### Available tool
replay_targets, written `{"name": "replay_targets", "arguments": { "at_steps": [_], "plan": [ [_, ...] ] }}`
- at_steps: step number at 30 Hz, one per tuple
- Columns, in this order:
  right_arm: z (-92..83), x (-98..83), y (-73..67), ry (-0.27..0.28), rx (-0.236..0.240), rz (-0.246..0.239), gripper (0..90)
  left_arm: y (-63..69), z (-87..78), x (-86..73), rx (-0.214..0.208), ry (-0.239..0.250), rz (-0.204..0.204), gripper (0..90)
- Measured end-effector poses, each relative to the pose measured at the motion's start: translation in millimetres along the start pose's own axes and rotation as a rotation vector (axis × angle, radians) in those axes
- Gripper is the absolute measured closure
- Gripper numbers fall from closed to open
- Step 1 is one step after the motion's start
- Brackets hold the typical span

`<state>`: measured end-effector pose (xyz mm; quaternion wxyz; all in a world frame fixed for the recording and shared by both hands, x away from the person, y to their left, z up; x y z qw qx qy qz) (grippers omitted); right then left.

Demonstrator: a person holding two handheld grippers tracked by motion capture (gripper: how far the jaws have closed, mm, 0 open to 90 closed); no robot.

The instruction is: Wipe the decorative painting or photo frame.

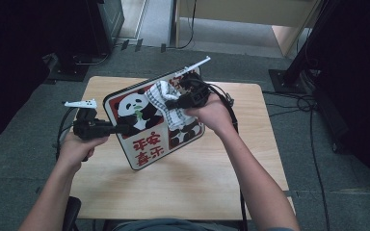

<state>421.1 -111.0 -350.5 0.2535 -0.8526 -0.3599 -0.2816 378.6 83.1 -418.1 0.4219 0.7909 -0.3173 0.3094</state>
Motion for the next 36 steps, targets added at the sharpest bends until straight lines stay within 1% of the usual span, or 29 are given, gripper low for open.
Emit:
{"name": "replay_targets", "arguments": {
  "at_steps": [7,9,12,16,19,21,23,31,36],
  "plan": [
    [-9.4,27.7,-14.0,0.027,-0.006,-0.043,81.9,-0.9,-0.2,0.4,-0.005,0.005,-0.009,77.1],
    [-10.8,35.8,-18.9,0.036,-0.004,-0.046,81.9,-1.0,-0.2,0.4,-0.005,0.005,-0.007,77.1],
    [-9.9,47.2,-26.8,0.049,-0.001,-0.061,81.9,-1.1,-0.2,0.4,-0.009,0.008,-0.01,77.1],
    [-5.1,53.5,-29.6,0.044,-0.011,-0.074,81.9,-1.0,-0.1,0.4,-0.009,0.01,-0.009,77.1],
    [0.0,53.2,-28.3,0.035,-0.021,-0.078,81.8,-1.3,-0.2,0.4,-0.01,0.011,-0.007,77.2],
    [3.0,51.7,-26.6,0.039,-0.031,-0.076,81.8,-1.3,-0.2,0.4,-0.014,0.012,-0.006,77.2],
    [6.7,49.2,-26.3,0.043,-0.019,-0.06,81.8,-1.3,-0.2,0.3,-0.014,0.013,-0.001,77.4],
    [13.7,42.7,-25.7,0.032,-0.011,-0.066,81.8,-1.6,-0.2,0.3,-0.016,0.014,-0.004,77.4],
    [18.0,37.9,-24.9,0.033,0.0,-0.06,81.8,-2.0,-0.3,0.3,-0.018,0.015,-0.005,77.3]
  ]
}}
Point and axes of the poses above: each handheld gripper's, and its own axes: z roughly forward along the jaws, x roughly out of its top, y roughly to its right, the point moved 9 cm from there along z, roughly forward along the jaws, and after that the axes turned 2 degrees about -x, right-handed, at the moved point
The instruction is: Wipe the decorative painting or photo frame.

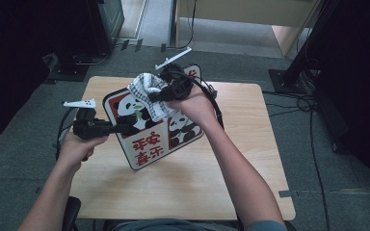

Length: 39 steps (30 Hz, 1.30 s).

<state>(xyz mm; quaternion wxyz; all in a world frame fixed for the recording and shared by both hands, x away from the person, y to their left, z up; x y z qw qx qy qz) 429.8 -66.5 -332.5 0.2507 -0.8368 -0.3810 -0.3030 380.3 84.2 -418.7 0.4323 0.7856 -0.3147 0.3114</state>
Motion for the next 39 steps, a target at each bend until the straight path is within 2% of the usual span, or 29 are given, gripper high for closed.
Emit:
{"name": "replay_targets", "arguments": {
  "at_steps": [22,39],
  "plan": [
    [19.8,-33.2,2.7,-0.031,0.027,0.02,81.7,-0.6,-0.4,-0.3,-0.009,0.0,-0.004,77.0],
    [31.8,-56.2,3.4,-0.044,0.029,0.031,81.7,-0.7,-0.9,-0.2,-0.007,0.001,-0.003,77.1]
  ]
}}
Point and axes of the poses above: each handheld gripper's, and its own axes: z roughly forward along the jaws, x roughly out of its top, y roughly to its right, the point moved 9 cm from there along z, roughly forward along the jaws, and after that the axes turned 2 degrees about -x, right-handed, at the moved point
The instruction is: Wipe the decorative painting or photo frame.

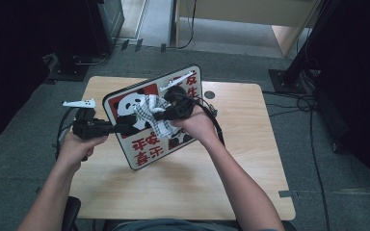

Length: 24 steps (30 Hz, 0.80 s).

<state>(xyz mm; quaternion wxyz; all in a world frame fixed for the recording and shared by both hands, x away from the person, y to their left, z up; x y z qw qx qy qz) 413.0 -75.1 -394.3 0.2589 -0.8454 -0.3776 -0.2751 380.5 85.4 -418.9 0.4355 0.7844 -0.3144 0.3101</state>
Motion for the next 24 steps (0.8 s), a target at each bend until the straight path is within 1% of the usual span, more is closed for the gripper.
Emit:
{"name": "replay_targets", "arguments": {
  "at_steps": [10,15,19,24],
  "plan": [
    [7.0,-10.1,0.5,-0.001,0.008,0.004,81.7,-0.2,0.0,0.0,0.001,-0.001,-0.005,77.0],
    [12.2,-17.9,0.9,0.002,0.01,-0.01,81.6,0.3,0.1,-0.2,0.001,-0.003,-0.003,77.0],
    [15.7,-23.4,1.7,0.007,0.014,-0.007,81.5,0.6,0.3,-0.2,0.0,-0.002,-0.005,77.0],
    [20.7,-31.8,2.5,-0.001,0.015,0.002,81.5,0.7,0.3,-0.2,-0.002,-0.002,-0.004,76.9]
  ]
}}
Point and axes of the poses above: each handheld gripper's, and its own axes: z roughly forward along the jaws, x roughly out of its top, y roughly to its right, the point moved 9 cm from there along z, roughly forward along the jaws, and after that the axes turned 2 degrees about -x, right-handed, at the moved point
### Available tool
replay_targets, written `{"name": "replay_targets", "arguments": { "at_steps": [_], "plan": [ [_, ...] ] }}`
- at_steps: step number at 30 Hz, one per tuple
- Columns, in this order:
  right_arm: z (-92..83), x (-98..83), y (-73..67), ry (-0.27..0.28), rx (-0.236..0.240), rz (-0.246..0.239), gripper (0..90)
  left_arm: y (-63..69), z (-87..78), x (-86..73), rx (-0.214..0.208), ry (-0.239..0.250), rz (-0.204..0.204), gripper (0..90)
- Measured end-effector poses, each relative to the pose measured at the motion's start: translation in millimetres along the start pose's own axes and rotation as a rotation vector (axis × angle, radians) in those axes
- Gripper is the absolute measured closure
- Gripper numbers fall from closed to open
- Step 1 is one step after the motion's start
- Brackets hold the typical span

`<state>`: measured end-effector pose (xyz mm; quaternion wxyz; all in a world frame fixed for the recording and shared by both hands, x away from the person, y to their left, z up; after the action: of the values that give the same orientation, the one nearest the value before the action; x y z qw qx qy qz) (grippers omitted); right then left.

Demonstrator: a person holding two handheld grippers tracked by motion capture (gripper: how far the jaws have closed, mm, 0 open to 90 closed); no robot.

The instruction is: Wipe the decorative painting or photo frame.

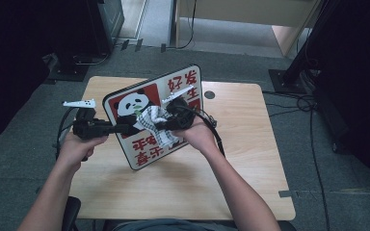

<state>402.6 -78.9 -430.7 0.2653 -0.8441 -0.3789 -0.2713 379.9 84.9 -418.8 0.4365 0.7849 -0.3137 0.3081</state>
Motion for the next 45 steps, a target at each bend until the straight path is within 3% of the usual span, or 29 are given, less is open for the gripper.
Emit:
{"name": "replay_targets", "arguments": {
  "at_steps": [18,33,37,45],
  "plan": [
    [13.7,-20.8,0.1,-0.002,0.021,0.031,81.6,0.9,0.2,-0.5,0.004,-0.003,0.012,77.1],
    [26.9,-42.3,2.1,-0.004,-0.005,0.048,81.5,1.6,0.2,-0.8,0.009,-0.003,0.016,77.1],
    [31.5,-51.1,3.4,-0.026,-0.024,0.045,81.5,1.8,0.3,-0.8,0.007,-0.001,0.016,77.0],
    [43.8,-69.0,4.3,-0.042,-0.016,0.039,81.6,1.4,0.3,-0.4,0.005,-0.001,0.014,77.1]
  ]
}}
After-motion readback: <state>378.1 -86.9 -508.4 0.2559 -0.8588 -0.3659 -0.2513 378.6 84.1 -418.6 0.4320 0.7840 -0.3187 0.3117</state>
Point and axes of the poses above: each handheld gripper's, and its own axes: z roughly forward along the jaws, x roughly out of its top, y roughly to its right, the point moved 9 cm from there along z, roughly forward along the jaws, and after that the axes turned 2 degrees about -x, right-handed, at the moved point
